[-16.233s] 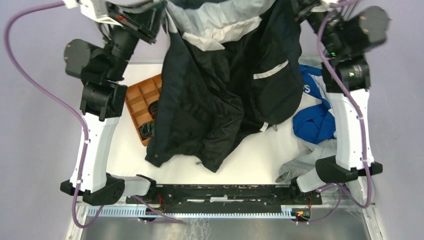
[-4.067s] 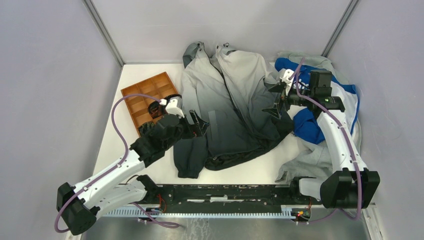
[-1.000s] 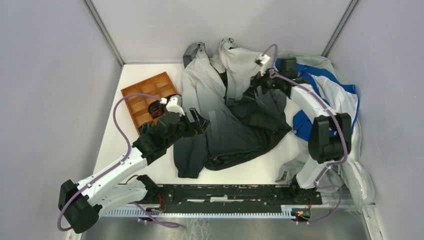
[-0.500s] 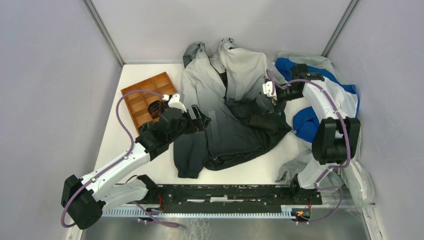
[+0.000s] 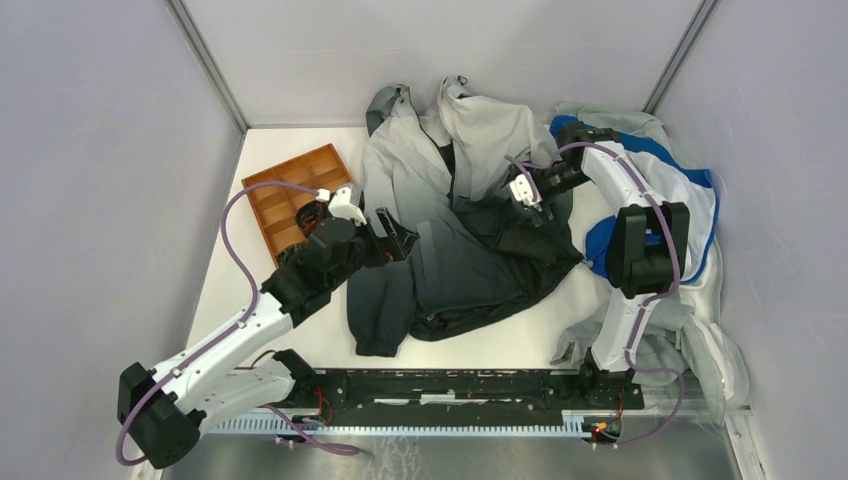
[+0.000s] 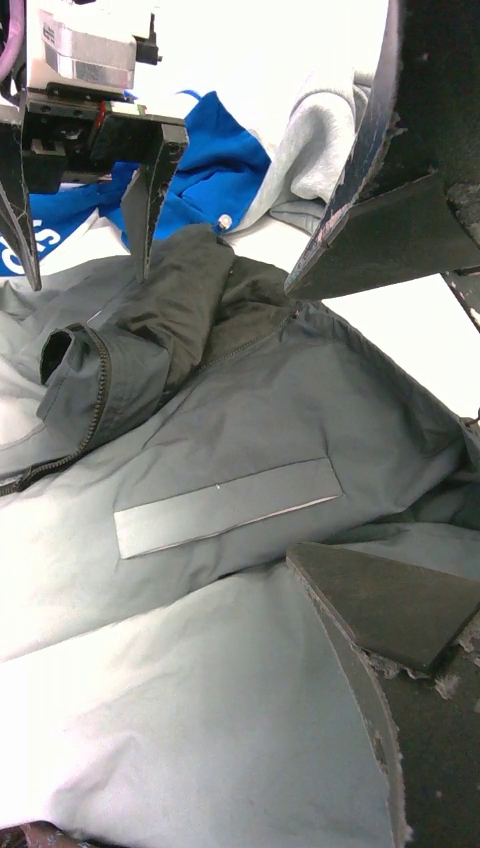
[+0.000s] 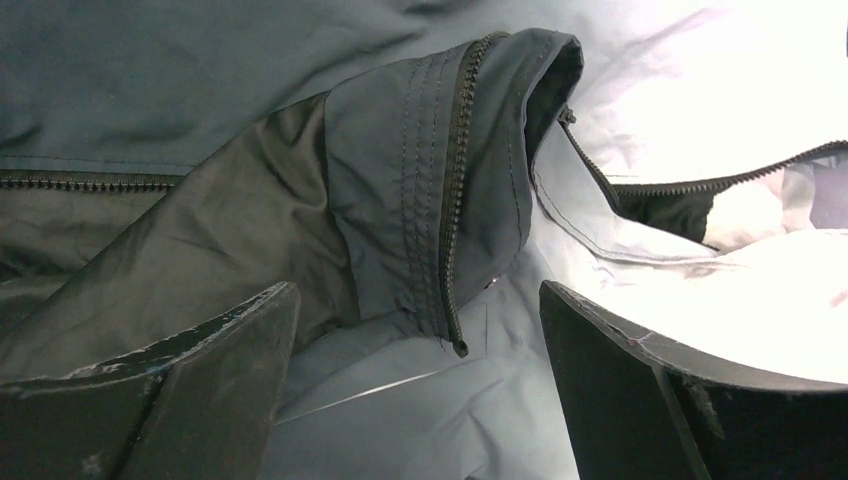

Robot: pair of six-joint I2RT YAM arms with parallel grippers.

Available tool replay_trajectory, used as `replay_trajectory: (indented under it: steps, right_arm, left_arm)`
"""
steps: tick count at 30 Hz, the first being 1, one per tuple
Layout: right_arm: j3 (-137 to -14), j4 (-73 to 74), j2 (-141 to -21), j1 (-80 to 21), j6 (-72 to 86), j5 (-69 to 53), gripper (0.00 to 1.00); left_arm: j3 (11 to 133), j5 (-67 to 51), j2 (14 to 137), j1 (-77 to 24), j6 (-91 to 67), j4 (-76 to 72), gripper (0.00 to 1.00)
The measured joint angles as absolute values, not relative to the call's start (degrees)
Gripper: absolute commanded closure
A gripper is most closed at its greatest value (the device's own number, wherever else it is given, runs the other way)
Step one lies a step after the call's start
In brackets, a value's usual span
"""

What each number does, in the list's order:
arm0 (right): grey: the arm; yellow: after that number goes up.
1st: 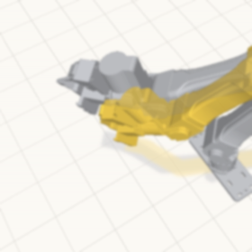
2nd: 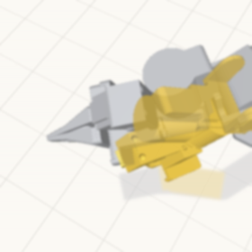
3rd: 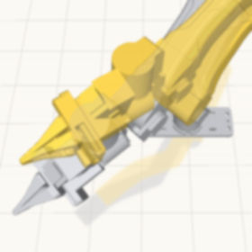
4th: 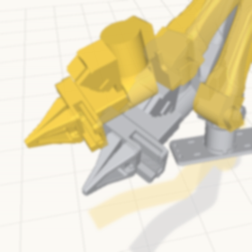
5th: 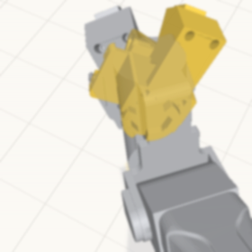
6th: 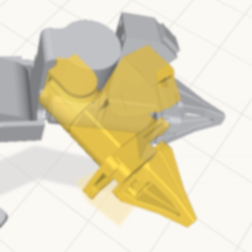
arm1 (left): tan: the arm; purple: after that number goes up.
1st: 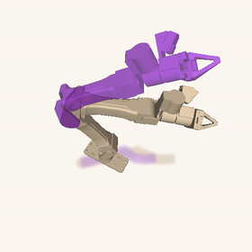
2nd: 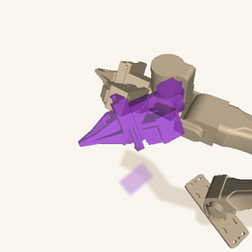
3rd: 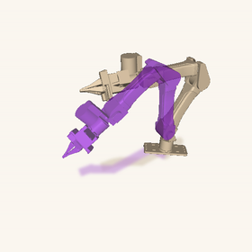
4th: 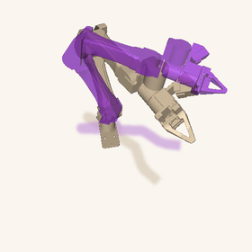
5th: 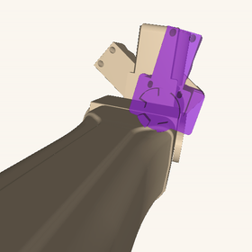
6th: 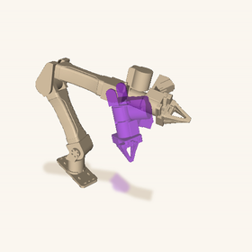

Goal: Zip up the jacket
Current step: Flatten out the jacket at the center of the board.

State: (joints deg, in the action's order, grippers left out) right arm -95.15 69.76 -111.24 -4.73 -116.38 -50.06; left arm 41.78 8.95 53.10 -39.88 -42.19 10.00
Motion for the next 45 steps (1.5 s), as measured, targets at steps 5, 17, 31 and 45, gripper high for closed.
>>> replay_trajectory:
  steps: [5,17,31,45]
  right_arm:
    - [-96.0,70.1,-112.4,-5.9,-116.4,-48.8,0.13]
    - [-97.0,70.8,-114.6,-7.1,-116.4,-43.8,0.23]
    - [-100.0,62.5,-118.5,-8.3,-106.7,-38.8,0.43]
    - [-100.8,62.0,-121.3,-8.6,-106.8,-37.0,0.84]
  left_arm:
    - [41.8,8.9,53.7,-39.9,-42.2,9.6,0.03]
    - [41.8,8.9,54.5,-39.8,-42.2,9.3,0.03]
    - [41.8,8.9,53.7,-39.8,-42.2,9.3,0.04]
    - [41.8,8.8,54.2,-39.8,-42.2,9.3,0.04]
